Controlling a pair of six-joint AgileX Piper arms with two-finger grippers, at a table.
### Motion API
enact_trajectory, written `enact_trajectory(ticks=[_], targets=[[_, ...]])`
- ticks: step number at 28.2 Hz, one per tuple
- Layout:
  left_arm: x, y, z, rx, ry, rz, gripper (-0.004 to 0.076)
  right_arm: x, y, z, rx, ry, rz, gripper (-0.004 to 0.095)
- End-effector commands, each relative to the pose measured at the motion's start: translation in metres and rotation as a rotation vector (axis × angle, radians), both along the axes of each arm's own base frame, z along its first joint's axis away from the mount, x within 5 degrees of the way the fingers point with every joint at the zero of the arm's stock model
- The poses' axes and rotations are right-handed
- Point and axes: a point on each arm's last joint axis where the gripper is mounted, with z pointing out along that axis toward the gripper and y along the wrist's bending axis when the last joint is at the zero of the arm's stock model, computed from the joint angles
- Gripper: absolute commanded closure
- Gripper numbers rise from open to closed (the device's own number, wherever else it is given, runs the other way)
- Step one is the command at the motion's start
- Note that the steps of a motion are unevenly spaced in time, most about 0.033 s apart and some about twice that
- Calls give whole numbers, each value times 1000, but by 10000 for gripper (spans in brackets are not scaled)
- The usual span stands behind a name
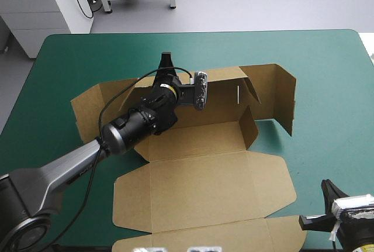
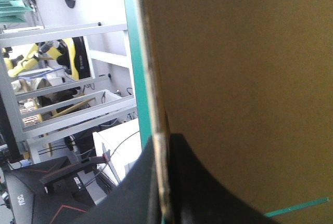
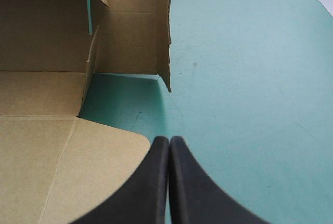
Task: Fold the box
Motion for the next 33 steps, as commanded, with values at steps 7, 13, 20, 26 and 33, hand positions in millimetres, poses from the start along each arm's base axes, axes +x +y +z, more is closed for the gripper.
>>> enact_trajectory(ticks=[7, 13, 20, 26, 33], targets=[[-42, 0, 1, -36, -186, -51, 733, 0, -1, 16, 0, -92, -6, 922], [-56, -3, -19, -97, -287, -18, 732, 4, -1, 18, 39, -45, -12, 922], [-66, -1, -29, -25, -305, 3, 732, 31, -1, 76, 101, 60, -24, 922], [-70, -1, -28, -8, -323, 31, 732, 99, -3, 147, 112, 243, -10, 922], [-70, -1, -28, -7, -324, 31, 732, 216, -6, 191, 84, 343, 35, 922]])
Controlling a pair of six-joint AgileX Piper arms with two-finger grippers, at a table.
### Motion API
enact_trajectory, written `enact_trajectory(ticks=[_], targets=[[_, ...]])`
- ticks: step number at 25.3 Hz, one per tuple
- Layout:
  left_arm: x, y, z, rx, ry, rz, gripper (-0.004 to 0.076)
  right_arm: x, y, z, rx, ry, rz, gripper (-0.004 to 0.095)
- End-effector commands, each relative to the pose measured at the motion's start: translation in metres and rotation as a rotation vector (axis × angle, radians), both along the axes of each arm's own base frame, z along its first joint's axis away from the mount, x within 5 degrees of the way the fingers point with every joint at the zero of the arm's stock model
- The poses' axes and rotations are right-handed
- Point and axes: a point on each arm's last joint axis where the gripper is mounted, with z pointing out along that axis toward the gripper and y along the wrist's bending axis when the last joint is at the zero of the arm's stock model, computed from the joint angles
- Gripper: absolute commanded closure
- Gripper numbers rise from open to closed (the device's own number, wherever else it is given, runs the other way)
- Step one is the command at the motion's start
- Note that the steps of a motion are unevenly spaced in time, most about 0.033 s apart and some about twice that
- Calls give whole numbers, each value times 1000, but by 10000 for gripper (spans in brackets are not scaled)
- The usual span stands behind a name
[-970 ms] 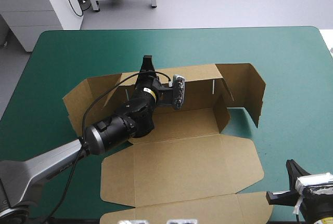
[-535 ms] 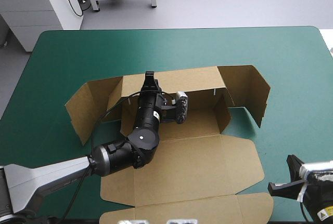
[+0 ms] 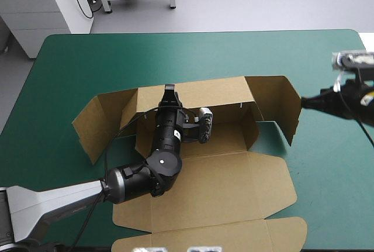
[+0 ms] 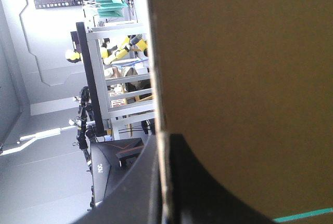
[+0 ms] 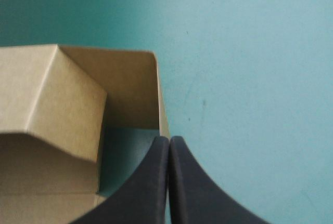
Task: Fold the box
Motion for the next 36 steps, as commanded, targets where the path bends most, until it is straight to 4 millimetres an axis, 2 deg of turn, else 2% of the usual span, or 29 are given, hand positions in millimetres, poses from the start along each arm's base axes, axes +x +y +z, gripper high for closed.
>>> enact_trajectory(ticks=[1, 2, 3, 4, 5, 7, 8, 10, 12, 16, 22, 29, 32, 36], targets=[[-3, 4, 18, -33, -52, 8, 732, 57, 1, 24, 37, -61, 21, 922], [-3, 4, 18, -32, -54, 9, 732, 75, 1, 26, 51, -56, 31, 922], [-3, 4, 19, -31, -56, 8, 732, 106, 2, 20, 73, -16, 51, 922], [-3, 4, 19, -30, -57, 8, 732, 118, 3, 15, 83, 5, 59, 922], [-3, 4, 19, -30, -57, 8, 732, 145, 4, 2, 102, 56, 87, 922], [-3, 4, 19, -30, -57, 8, 732, 177, 9, -23, 174, 159, 124, 922], [-3, 4, 19, -30, -57, 8, 732, 186, 12, -34, 209, 212, 150, 922], [-3, 4, 19, -27, -58, 7, 732, 192, 16, -43, 247, 275, 183, 922], [-3, 4, 19, -24, -58, 6, 732, 191, 17, -48, 252, 316, 197, 922], [-3, 4, 19, -24, -58, 6, 732, 179, 17, -45, 253, 324, 196, 922], [-3, 3, 18, -23, -57, 6, 732, 148, 19, -61, 236, 397, 226, 922], [-3, 3, 18, -24, -55, 0, 732, 109, 26, -67, 277, 422, 287, 922], [-3, 2, 18, -26, -52, -8, 732, 96, 30, -76, 295, 389, 318, 922], [-3, 2, 18, -27, -50, -12, 732, 82, 33, -91, 299, 234, 331, 922]])
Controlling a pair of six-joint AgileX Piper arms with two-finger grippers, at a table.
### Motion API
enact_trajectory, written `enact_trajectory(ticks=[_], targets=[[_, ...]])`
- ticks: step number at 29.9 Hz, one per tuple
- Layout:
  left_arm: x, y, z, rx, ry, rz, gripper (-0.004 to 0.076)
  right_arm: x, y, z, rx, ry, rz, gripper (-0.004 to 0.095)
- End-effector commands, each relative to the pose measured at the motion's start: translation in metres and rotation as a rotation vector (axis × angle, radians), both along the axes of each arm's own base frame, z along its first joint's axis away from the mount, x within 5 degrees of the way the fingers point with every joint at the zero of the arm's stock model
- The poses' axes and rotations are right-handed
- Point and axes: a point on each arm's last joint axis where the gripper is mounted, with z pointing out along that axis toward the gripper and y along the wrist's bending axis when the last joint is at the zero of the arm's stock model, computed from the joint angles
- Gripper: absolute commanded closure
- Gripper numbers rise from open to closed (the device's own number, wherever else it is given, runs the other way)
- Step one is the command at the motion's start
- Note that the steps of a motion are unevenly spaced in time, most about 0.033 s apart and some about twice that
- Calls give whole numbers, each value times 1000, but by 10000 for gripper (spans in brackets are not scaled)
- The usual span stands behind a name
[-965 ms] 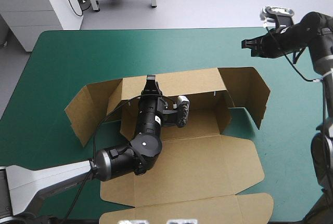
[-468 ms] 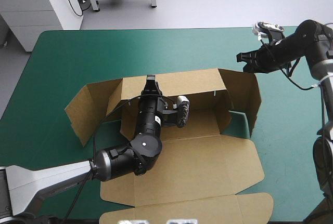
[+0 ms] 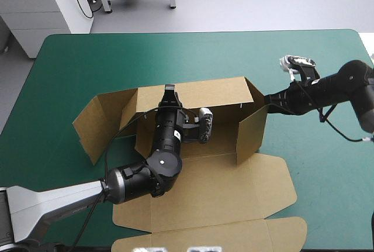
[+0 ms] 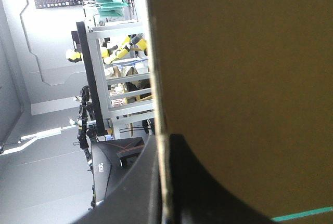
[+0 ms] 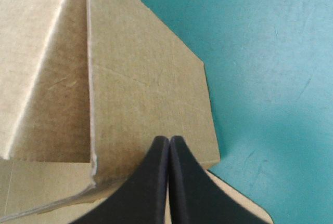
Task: Fold the box
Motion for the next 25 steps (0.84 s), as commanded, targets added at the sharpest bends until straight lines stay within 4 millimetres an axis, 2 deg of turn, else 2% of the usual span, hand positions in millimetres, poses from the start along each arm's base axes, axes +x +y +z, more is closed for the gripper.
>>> enact_trajectory(ticks=[1, 4, 7, 11, 13, 17, 22, 25], targets=[[-2, 2, 18, -31, -49, -13, 732, -17, 5, 6, 58, -210, -2, 922], [-2, 2, 18, -31, -49, -13, 732, -31, 9, -13, 70, -276, 42, 922], [-2, 2, 18, -31, -49, -13, 732, -40, 11, -23, 59, -373, 98, 922], [-2, 2, 18, -31, -49, -13, 732, -44, 13, -25, 29, -417, 187, 905], [-2, 2, 18, -31, -49, -13, 732, -46, 14, -26, 5, -421, 242, 849], [-2, 2, 18, -34, -49, -12, 732, -49, 14, -28, -28, -423, 312, 606], [-2, 2, 18, -26, -49, -14, 732, -48, 16, -32, -22, -418, 354, 237], [-2, 2, 18, -26, -49, -14, 732, -43, 16, -40, -30, -400, 371, 179]])
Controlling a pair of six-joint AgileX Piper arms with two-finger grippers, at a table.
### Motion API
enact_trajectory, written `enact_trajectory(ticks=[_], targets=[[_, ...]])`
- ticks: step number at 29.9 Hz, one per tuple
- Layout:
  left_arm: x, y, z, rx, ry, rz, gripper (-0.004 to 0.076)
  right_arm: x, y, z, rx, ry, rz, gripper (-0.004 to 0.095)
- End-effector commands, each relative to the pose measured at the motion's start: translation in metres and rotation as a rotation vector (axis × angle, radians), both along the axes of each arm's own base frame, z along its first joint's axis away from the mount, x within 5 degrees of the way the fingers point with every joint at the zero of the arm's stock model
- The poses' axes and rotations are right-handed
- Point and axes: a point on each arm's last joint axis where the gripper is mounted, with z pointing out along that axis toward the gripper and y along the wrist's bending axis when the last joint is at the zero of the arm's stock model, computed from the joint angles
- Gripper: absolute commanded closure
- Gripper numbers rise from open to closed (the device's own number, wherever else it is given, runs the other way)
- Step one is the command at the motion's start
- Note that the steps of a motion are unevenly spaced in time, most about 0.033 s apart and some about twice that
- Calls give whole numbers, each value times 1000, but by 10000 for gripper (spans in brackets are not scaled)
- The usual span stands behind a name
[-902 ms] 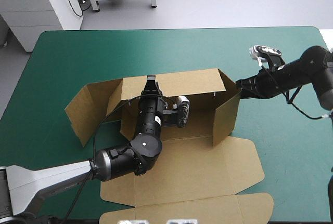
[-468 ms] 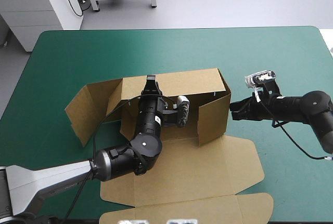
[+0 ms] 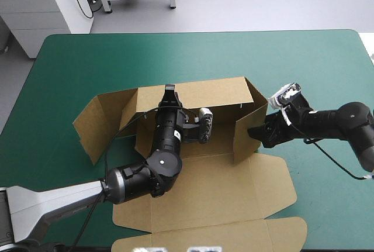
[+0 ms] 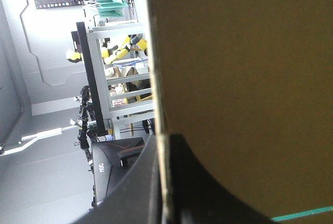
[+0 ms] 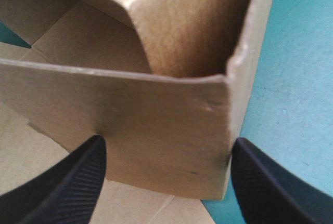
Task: Fold the box
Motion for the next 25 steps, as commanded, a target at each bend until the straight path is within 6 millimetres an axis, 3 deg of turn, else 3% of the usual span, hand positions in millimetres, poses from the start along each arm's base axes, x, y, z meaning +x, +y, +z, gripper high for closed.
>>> enact_trajectory(ticks=[1, 6, 11, 15, 25], targets=[[-2, 2, 18, -29, -49, -13, 732, 4, 3, 5, 38, -19, 10, 180], [-2, 2, 18, -31, -49, -12, 732, 7, 5, -5, 84, 35, 12, 180], [-2, 2, 18, -31, -49, -12, 732, -6, 5, -20, 108, -25, -99, 180], [-3, 1, 18, -30, -48, -16, 732, -17, 21, -23, 90, -139, -132, 180], [-3, 1, 18, -30, -48, -16, 732, -10, 43, -23, 25, -255, -267, 181]])
